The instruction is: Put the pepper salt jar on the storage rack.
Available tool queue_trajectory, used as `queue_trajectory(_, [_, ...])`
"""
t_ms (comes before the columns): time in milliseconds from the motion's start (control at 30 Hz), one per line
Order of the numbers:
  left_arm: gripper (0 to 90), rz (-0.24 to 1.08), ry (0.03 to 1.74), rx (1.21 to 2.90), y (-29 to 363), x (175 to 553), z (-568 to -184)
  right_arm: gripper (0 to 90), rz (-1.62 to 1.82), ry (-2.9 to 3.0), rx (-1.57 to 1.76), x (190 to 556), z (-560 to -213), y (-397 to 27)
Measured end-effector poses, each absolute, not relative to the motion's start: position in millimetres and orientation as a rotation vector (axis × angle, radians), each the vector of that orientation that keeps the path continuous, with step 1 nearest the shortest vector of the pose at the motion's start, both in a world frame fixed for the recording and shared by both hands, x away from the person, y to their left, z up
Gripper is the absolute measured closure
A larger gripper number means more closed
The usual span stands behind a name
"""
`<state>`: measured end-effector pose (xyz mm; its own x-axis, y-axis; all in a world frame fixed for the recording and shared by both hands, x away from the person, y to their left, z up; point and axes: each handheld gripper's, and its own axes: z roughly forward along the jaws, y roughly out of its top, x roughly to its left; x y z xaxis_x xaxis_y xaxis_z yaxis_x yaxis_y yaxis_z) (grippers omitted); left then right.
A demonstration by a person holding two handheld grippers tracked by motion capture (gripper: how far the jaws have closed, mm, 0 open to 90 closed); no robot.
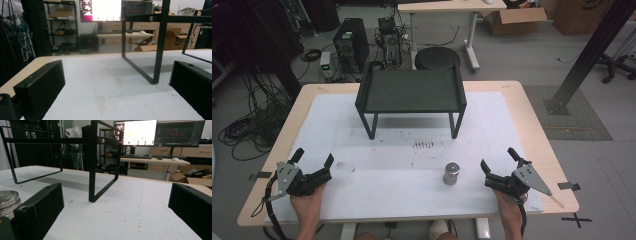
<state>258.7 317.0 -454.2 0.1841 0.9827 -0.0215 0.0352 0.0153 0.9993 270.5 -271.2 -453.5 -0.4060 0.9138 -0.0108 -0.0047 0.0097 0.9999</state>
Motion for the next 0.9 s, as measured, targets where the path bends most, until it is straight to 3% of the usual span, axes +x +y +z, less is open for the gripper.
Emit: queue_trajectory(900, [0.7,1.044,1.101,1.309,316.4,259.0,-454.0,0.1,1.578,1.552,0.970,274.0,-452.6,-274.8])
